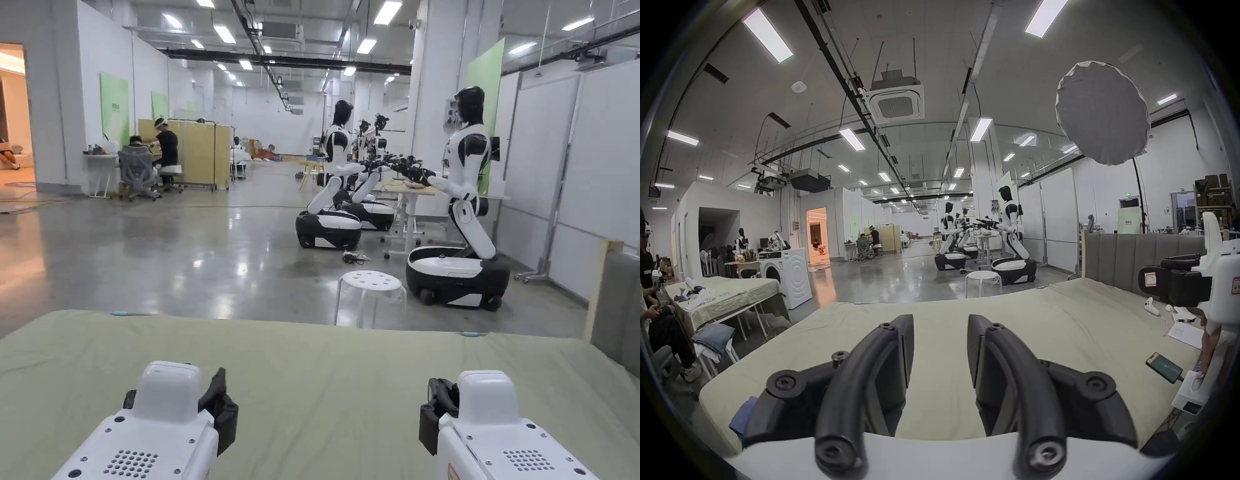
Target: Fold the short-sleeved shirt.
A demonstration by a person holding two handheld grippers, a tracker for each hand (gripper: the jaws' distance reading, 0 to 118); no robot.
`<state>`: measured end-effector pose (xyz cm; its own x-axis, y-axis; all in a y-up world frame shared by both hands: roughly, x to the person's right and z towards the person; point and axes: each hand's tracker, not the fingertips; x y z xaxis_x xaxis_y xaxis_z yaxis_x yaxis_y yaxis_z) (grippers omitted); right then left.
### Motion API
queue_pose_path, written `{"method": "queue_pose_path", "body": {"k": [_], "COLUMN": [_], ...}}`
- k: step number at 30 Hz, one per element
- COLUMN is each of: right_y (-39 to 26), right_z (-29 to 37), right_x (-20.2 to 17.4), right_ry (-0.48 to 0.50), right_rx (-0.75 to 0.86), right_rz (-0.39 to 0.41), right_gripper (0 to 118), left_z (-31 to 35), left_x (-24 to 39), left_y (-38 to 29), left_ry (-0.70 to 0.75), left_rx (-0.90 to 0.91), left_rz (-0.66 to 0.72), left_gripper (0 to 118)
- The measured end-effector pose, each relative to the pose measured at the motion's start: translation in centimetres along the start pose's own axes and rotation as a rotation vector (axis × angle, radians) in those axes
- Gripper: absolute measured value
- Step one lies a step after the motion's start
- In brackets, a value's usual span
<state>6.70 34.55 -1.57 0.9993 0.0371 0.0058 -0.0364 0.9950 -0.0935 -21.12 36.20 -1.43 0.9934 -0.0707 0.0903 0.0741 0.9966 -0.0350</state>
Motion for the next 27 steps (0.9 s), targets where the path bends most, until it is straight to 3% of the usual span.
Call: {"method": "queue_pose_path", "body": {"k": [2,3,5,6,8,9,10,13,18,21,23,27], "right_y": [0.2,0.5,0.5,0.6,0.6,0.7,1.0,1.4,2.3,3.1,3.8,4.1], "right_z": [0.0,0.1,0.2,0.3,0.7,0.9,1.2,1.7,1.9,2.1,2.1,2.6], "right_x": [0.2,0.2,0.2,0.2,0.1,-0.1,-0.2,-0.8,-0.6,-0.6,-0.8,-0.4], "right_ry": [0.006,0.011,0.017,0.022,0.034,0.032,0.029,0.031,0.084,0.022,-0.004,0.008], "right_rx": [-0.006,-0.014,-0.020,-0.020,-0.010,-0.001,0.056,0.029,-0.026,-0.084,-0.119,-0.085], "right_rz": [-0.007,-0.012,-0.019,-0.022,-0.030,-0.029,-0.014,-0.031,-0.140,-0.193,-0.171,-0.202], "right_gripper": [14,25,53,78,111,118,118,118,118,118,118,118], "left_z": [-0.1,-0.2,-0.1,0.0,0.1,0.2,0.2,0.3,0.4,0.3,0.3,0.4], "left_x": [0.3,0.4,0.5,0.5,0.5,0.5,0.5,0.6,0.4,0.2,0.0,0.0], "left_y": [0.2,0.2,0.4,0.5,0.7,0.7,0.8,0.8,0.7,0.4,0.4,0.6], "left_ry": [-0.011,-0.004,0.000,0.001,0.001,0.004,0.008,0.005,0.014,0.029,0.029,0.033], "left_rx": [-0.009,-0.012,-0.006,0.003,0.004,0.003,0.000,-0.005,-0.012,-0.009,-0.010,-0.004], "left_rz": [0.001,-0.003,0.000,0.013,0.025,0.024,0.021,0.020,0.029,0.034,0.048,0.052], "left_gripper": [32,36,57,64,64,64,64,64,64,64,64,64]}}
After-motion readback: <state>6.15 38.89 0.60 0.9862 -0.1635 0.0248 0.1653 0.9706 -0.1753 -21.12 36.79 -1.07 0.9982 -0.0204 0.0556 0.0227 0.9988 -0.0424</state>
